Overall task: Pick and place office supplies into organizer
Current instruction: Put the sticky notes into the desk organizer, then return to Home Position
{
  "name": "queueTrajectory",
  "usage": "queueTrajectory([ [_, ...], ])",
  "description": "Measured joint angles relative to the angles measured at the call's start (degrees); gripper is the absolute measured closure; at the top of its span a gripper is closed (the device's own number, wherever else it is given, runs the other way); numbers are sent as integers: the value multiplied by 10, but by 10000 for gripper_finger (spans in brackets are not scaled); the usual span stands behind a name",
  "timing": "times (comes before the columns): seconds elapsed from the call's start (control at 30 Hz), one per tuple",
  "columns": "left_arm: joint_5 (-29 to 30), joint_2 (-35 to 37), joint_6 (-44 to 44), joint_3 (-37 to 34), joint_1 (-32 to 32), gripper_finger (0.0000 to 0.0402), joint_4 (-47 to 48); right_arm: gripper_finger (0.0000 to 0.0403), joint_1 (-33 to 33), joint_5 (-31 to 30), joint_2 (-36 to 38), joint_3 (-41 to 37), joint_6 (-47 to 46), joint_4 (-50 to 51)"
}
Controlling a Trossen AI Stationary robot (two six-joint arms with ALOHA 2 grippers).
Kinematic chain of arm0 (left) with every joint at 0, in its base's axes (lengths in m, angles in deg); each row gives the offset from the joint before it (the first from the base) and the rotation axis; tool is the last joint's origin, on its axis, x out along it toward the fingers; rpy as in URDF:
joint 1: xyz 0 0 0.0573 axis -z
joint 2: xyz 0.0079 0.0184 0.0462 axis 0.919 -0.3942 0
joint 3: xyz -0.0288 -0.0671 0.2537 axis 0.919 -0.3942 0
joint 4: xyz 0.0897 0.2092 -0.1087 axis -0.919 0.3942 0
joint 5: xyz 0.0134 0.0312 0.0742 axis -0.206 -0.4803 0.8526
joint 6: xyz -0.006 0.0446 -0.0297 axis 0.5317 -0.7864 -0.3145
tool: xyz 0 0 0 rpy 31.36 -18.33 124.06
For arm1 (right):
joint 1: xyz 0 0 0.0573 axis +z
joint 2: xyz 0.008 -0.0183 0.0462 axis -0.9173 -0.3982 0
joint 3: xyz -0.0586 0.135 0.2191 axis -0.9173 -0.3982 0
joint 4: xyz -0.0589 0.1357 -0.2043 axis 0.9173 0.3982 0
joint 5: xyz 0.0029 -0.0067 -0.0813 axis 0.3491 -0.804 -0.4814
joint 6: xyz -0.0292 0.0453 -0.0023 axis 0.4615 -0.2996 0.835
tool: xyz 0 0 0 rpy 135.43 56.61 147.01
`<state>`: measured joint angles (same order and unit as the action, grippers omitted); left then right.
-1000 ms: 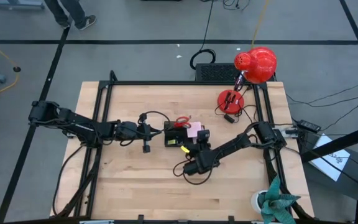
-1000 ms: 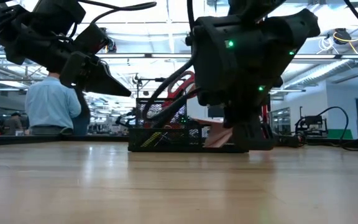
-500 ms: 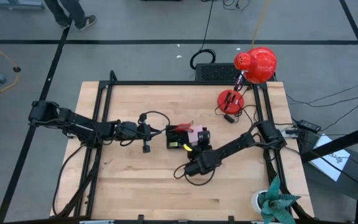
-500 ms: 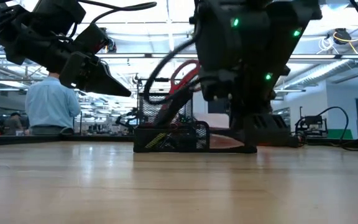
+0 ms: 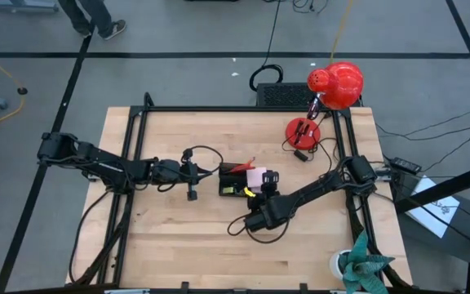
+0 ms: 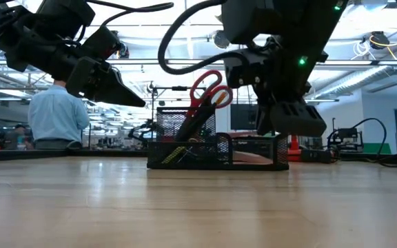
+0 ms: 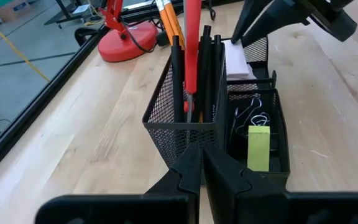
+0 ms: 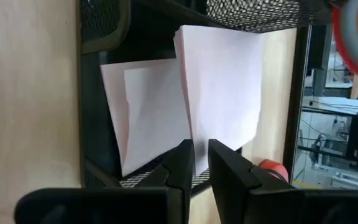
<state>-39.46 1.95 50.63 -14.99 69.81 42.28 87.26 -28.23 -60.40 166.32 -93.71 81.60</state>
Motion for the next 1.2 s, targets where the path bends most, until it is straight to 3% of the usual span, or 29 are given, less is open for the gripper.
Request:
queueTrajectory([
  [0.3, 0, 0, -2, 0, 0, 376, 0, 358, 4, 85, 7, 0, 16, -30],
  [0.73, 0, 0, 1, 0, 0, 376, 0, 358, 4, 55, 10, 1, 3, -35],
  [0.9, 0, 0, -32, 0, 19, 376, -14, 370, 31, 73, 55, 12, -7, -37],
  [1.0, -1, 0, -65, 0, 50, 376, -45, 394, 60, 71, 110, 7, 46, -105],
  [1.07, -1, 5, -82, 0, 74, 376, -70, 399, 78, 73, 159, -23, 124, -203],
  [1.2, -14, 45, -114, 16, 127, 376, -93, 400, 84, 133, 286, -159, 217, -413],
])
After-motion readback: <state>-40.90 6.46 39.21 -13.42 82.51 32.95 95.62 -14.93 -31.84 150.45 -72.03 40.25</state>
